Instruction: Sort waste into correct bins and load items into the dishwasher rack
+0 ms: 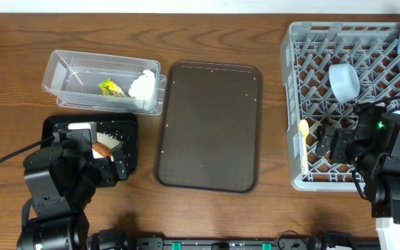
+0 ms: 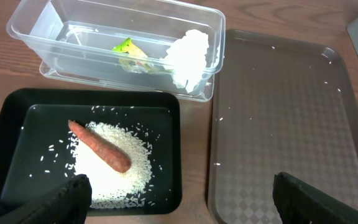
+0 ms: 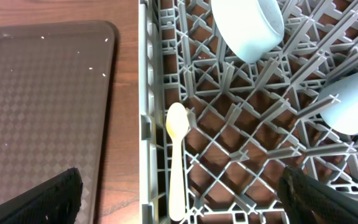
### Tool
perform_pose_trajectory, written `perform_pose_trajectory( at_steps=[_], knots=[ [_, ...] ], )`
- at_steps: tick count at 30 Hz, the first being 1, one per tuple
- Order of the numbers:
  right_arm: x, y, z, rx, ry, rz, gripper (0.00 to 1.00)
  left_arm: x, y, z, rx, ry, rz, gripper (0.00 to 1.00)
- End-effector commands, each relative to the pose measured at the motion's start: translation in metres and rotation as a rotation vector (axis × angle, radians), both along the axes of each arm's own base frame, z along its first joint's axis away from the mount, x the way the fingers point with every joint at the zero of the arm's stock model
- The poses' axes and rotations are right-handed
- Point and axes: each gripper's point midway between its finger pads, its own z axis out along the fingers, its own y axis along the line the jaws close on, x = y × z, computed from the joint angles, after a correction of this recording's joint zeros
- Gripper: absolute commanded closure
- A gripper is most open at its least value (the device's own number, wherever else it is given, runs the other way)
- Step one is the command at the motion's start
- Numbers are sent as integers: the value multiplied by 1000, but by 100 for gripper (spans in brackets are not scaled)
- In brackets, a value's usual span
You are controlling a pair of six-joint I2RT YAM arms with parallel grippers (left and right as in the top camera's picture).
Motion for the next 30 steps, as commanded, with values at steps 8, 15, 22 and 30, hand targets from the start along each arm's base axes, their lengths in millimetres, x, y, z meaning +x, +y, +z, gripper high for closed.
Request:
perform_pose_trajectory(
  at_steps=[8, 15, 22, 30],
  knots=[
    [-2, -4, -2, -2, 5, -8, 1, 0, 1, -3, 12, 6, -3, 5],
    [-4, -6, -3, -13, 14, -19, 1, 0, 1, -3, 12, 6, -3, 5],
    [9, -3, 20, -143, -244, 66, 1, 0, 1, -3, 12, 6, -3, 5],
    [6, 23, 17, -220, -633, 145, 1, 0, 1, -3, 12, 6, -3, 5]
  ],
)
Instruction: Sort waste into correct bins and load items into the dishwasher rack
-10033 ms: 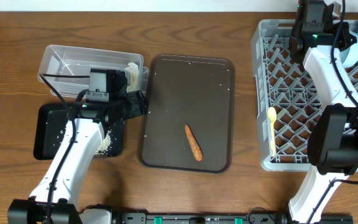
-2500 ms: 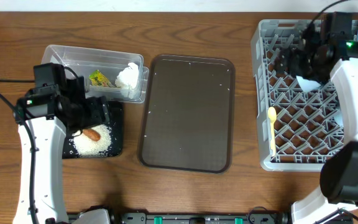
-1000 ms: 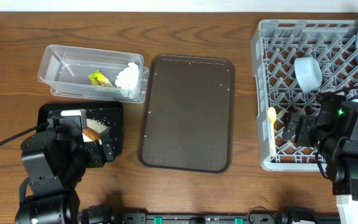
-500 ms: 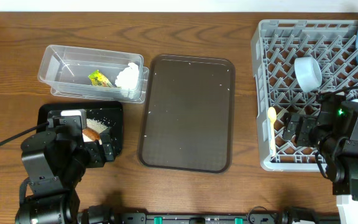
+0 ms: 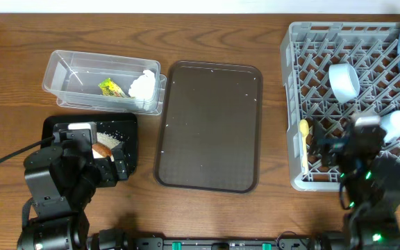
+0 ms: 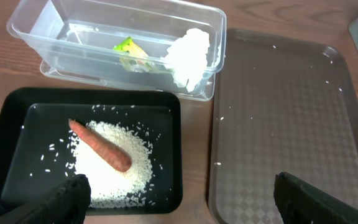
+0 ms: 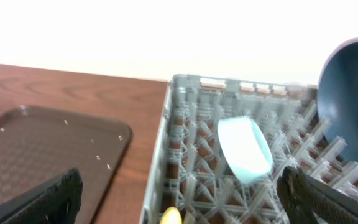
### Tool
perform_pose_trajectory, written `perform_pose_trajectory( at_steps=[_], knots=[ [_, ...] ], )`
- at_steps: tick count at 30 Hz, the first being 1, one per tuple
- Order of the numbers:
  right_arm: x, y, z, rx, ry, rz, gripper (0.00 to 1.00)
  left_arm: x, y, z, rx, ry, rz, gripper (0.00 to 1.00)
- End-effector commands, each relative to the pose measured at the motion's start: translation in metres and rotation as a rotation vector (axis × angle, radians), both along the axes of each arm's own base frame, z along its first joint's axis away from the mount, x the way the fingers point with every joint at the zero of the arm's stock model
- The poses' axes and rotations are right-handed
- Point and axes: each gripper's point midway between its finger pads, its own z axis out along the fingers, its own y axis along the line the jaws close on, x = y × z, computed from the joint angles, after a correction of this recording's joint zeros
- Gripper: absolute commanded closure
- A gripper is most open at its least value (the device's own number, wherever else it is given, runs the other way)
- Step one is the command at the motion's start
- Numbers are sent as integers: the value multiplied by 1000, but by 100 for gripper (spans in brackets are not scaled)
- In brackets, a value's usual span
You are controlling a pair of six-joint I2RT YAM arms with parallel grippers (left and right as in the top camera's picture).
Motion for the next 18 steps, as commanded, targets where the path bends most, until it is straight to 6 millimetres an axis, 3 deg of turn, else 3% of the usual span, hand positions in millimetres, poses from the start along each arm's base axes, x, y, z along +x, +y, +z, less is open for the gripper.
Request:
perform_pose_trajectory(
  at_steps=[1, 10, 18],
  knots=[
    [-7, 2, -19, -41, -58, 0, 1, 0, 0, -2, 11, 4, -5, 5],
    [-16, 2, -36, -27, -303, -3, 1, 0, 0, -2, 11, 4, -5, 5],
    [-22, 3, -69, -64, -226, 9, 1, 0, 0, -2, 11, 4, -5, 5]
  ],
)
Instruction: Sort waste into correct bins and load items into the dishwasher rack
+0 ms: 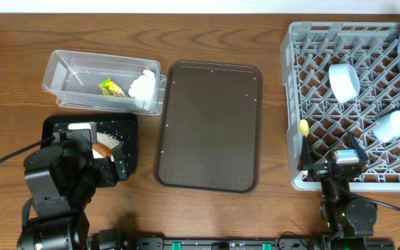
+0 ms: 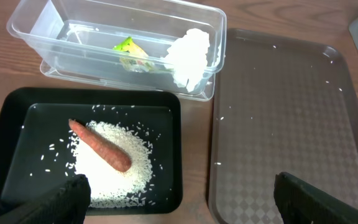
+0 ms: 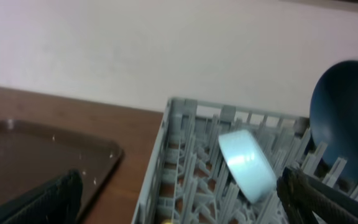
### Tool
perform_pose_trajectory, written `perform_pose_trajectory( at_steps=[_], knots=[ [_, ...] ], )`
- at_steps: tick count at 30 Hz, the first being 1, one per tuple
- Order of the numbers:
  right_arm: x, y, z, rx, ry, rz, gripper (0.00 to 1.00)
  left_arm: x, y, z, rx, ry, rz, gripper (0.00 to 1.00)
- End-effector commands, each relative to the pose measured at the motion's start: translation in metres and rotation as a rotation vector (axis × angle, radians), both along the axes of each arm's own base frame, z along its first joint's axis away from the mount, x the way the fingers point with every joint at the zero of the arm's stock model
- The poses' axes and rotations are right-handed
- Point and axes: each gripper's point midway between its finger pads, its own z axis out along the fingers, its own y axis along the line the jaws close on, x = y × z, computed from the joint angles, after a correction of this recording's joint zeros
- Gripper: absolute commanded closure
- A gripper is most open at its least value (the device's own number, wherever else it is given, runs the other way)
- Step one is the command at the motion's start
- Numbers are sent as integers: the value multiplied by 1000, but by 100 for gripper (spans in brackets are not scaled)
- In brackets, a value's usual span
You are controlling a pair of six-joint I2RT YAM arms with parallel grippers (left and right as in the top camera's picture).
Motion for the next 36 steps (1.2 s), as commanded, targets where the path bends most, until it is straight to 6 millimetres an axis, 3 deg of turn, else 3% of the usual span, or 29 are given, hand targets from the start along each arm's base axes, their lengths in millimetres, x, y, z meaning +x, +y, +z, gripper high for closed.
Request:
perform_pose_trajectory(
  at_steps=[1, 4, 36],
  knots=[
    [-3, 2, -14, -23, 43, 10, 1, 0, 0, -2, 11, 3, -5, 5],
    [-5, 6, -25, -17, 88, 33, 1, 0, 0, -2, 11, 3, -5, 5],
    [-5, 6, -24, -17, 85, 32, 1, 0, 0, -2, 11, 3, -5, 5]
  ],
)
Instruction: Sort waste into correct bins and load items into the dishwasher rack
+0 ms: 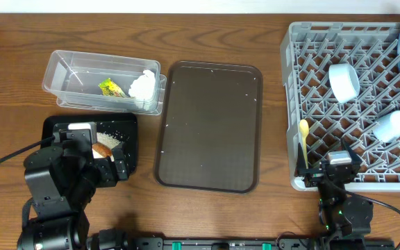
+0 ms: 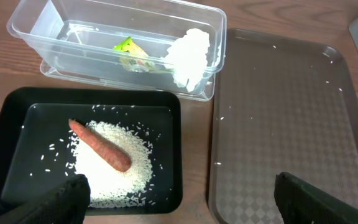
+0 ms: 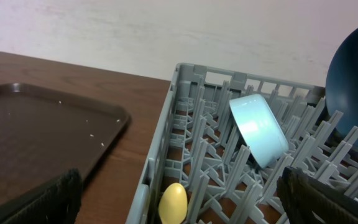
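The grey dishwasher rack (image 1: 353, 104) at the right holds a yellow spoon (image 1: 303, 142) along its left edge, a light blue bowl (image 1: 344, 80), a dark blue bowl and a white cup (image 1: 392, 125). My right gripper (image 3: 179, 193) is open and empty, low at the rack's front corner, with the spoon's bowl (image 3: 173, 202) just ahead. My left gripper (image 2: 182, 205) is open and empty above the black bin (image 2: 17, 130), which holds rice and a carrot (image 2: 99, 146). The clear bin (image 2: 36, 34) holds a yellow-green wrapper (image 2: 129, 53) and white tissue (image 2: 188, 56).
A brown tray (image 1: 210, 125) with a few rice grains lies between the bins and the rack. The left arm's body (image 1: 54, 187) sits at the table's front left. A pale wall stands behind the rack in the right wrist view.
The right wrist view has tipped down a little, so the spoon's bowl now shows between the fingers. The right arm shifted slightly at the rack's front edge. The left arm is unchanged.
At first my right gripper hung open over the rack's front left, looking down on the spoon lying in it. Later it was drawn back toward the table's front, facing the wall. Now it sits low before the rack. The left arm stayed still over the black bin.
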### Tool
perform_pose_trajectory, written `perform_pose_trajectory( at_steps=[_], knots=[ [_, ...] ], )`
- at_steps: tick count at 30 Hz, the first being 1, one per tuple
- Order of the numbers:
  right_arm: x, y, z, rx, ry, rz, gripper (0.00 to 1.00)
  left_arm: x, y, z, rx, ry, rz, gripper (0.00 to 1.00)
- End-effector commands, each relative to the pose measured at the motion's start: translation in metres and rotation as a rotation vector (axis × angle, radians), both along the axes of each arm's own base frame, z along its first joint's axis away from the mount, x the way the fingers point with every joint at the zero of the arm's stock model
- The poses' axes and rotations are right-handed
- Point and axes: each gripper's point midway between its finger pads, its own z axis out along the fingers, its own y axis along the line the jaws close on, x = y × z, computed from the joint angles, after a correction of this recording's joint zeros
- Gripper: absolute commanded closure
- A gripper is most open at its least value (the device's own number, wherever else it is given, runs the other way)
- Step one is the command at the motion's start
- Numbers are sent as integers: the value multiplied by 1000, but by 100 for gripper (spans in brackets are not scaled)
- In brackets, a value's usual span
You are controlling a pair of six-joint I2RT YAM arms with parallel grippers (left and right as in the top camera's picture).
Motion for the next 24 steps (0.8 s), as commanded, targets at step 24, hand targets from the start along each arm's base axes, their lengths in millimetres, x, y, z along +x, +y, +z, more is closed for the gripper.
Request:
perform_pose_trajectory(
  at_steps=[24],
  knots=[
    [-1, 3, 1, -7, -6, 18, 1, 0, 0, -58, 91, -261, -4, 5]
  ],
)
